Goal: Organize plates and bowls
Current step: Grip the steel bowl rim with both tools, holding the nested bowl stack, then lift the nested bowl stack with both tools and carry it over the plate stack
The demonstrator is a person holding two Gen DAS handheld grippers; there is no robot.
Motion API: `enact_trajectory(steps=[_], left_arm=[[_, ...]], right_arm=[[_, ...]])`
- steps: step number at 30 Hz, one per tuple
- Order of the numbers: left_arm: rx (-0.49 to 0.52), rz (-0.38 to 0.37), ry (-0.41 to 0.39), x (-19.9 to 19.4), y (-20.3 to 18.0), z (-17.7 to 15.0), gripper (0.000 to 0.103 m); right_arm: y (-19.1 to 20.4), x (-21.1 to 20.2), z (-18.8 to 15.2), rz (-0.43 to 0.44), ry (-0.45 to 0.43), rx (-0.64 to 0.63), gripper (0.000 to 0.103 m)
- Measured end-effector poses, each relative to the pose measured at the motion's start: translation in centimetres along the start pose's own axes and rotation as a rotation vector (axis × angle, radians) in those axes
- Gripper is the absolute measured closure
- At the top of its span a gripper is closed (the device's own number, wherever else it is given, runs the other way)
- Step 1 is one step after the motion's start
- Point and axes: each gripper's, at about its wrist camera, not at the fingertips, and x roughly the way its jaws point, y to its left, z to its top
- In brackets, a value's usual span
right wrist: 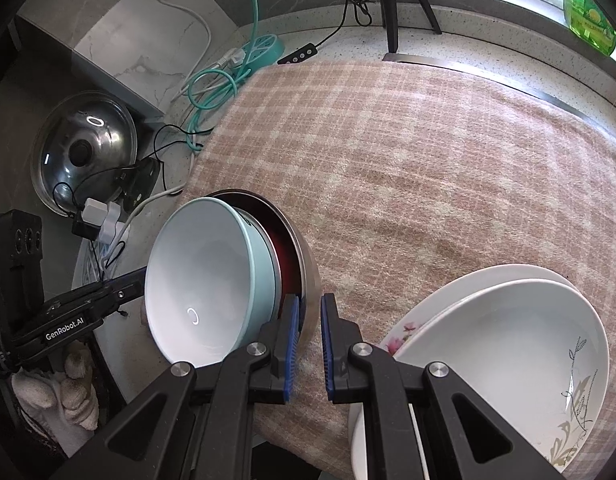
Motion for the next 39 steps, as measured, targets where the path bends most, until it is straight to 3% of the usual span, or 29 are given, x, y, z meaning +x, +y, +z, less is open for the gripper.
enact_trajectory(steps=[19,39], left_arm=[[0.005,-0.025,0.046,1.1,0.2,-0.1,0.094],[0.04,0.01,0.047,1.3,-0.4,0.0,0.094]], right_arm=[[-0.3,1.0,0.2,0.039,0.049,0.027,0.093],[0.1,1.3,0.4,0.022,0.063,0.012,0.094]])
